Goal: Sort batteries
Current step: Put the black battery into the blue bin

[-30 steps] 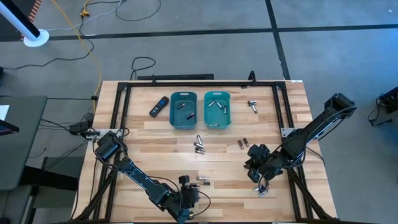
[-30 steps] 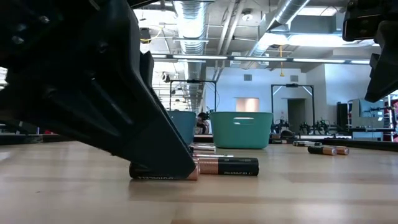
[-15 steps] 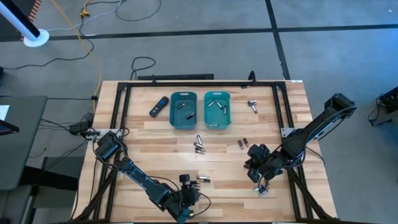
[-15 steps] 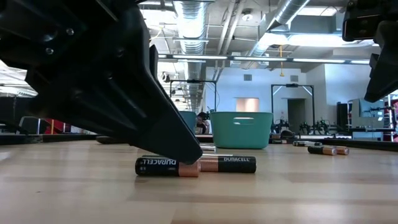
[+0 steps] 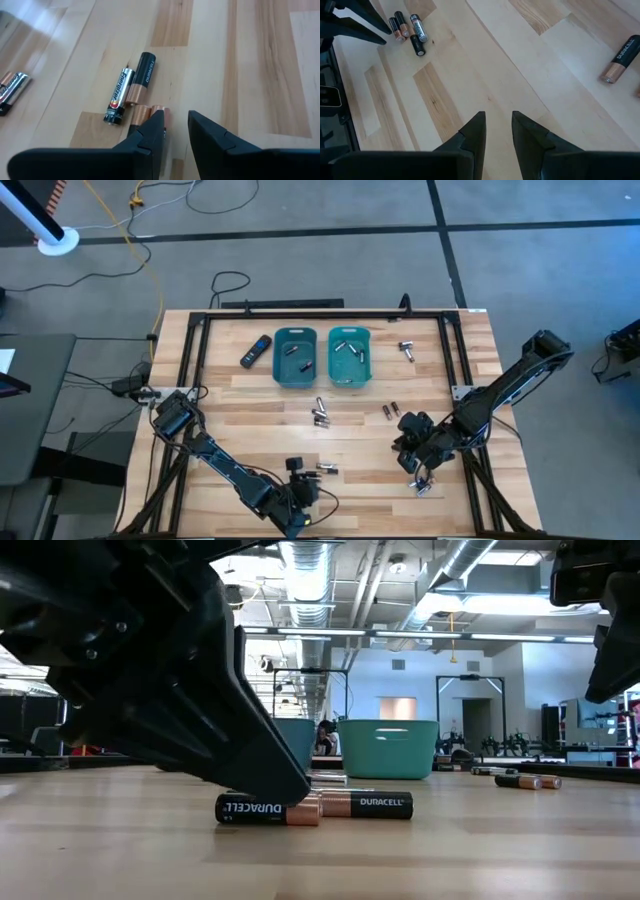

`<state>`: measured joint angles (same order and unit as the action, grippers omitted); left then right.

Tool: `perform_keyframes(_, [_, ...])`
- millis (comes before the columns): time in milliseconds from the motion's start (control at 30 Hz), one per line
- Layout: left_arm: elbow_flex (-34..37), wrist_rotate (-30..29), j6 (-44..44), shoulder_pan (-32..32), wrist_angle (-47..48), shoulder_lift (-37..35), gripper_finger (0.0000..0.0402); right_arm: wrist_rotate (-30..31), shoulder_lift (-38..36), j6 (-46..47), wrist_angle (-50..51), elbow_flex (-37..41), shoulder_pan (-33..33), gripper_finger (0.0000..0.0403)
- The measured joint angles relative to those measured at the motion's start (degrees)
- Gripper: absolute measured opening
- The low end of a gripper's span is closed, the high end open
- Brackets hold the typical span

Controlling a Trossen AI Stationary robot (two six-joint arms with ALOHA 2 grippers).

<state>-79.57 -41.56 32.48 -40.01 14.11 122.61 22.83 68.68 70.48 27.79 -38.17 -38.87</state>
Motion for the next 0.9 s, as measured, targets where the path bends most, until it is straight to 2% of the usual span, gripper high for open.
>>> perform_keyframes(467, [0.0, 2.72, 0.39, 0.33, 0.63, -0.09, 0.0083, 0.0, -0.02, -0.01, 0.02, 0.0, 2.27, 0.0111])
perform_keyframes(900, [-0.07, 1.26, -2.84, 0.88, -1.47, -0.09, 0.0083, 0.0, -0.01, 0.0, 0.0, 0.0, 2.24, 0.0111])
